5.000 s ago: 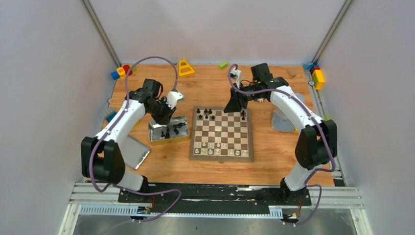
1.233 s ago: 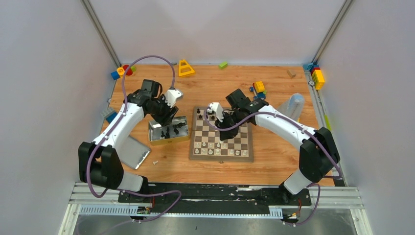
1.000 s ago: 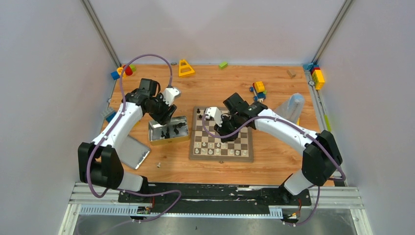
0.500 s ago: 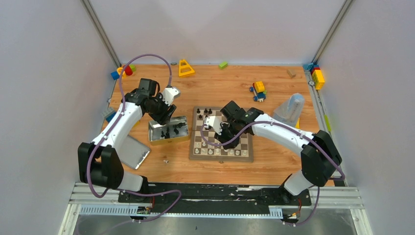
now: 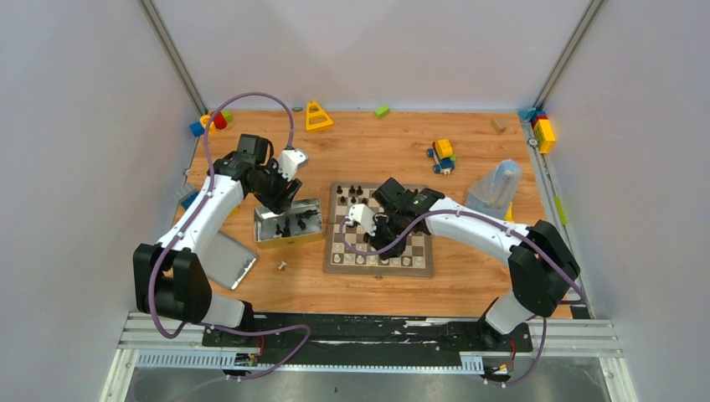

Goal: Set up the chess pieces on the board
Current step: Place the chess piece on the chessboard.

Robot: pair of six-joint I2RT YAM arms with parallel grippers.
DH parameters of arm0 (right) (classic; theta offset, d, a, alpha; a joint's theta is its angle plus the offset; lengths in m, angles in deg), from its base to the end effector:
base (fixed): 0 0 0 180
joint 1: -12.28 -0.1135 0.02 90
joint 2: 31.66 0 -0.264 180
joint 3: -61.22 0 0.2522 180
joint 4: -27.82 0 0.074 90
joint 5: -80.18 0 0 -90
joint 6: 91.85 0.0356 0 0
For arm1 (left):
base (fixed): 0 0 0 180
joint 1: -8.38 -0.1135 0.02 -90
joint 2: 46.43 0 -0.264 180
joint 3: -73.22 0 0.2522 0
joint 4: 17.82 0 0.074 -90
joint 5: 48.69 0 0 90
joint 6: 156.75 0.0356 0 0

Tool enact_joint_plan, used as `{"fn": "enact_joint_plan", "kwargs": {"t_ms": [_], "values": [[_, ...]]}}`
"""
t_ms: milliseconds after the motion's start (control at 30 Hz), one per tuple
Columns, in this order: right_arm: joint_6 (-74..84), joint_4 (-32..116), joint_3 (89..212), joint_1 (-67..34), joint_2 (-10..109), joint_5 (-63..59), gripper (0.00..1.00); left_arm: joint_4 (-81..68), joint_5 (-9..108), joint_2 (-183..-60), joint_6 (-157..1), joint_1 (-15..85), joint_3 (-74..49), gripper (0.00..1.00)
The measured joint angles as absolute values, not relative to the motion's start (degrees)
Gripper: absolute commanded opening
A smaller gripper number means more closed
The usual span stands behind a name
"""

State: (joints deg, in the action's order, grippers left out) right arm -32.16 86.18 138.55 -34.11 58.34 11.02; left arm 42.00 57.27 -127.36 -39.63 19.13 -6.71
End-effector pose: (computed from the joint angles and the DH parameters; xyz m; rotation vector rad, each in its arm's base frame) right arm 0.1984 0.2266 0.2207 -1.8110 2.1499 0.5773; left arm 0.2765 -0.0625 0.2753 0.9291 2.4173 -0.2632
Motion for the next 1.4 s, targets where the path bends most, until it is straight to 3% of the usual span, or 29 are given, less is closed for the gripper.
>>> {"fn": "enact_joint_plan", "kwargs": {"t_ms": [967,1400], "values": [[-32.0,83.8,137.8,-34.2,60.0,10.2,0.06,42.4,57.7,-127.7,-39.6,19.1,-6.7,0.64],[-31.6,83.7,137.6,-34.2,60.0,10.2,0.25,43.0,57.9,-127.7,-39.6,19.1,-6.7,0.64]]}}
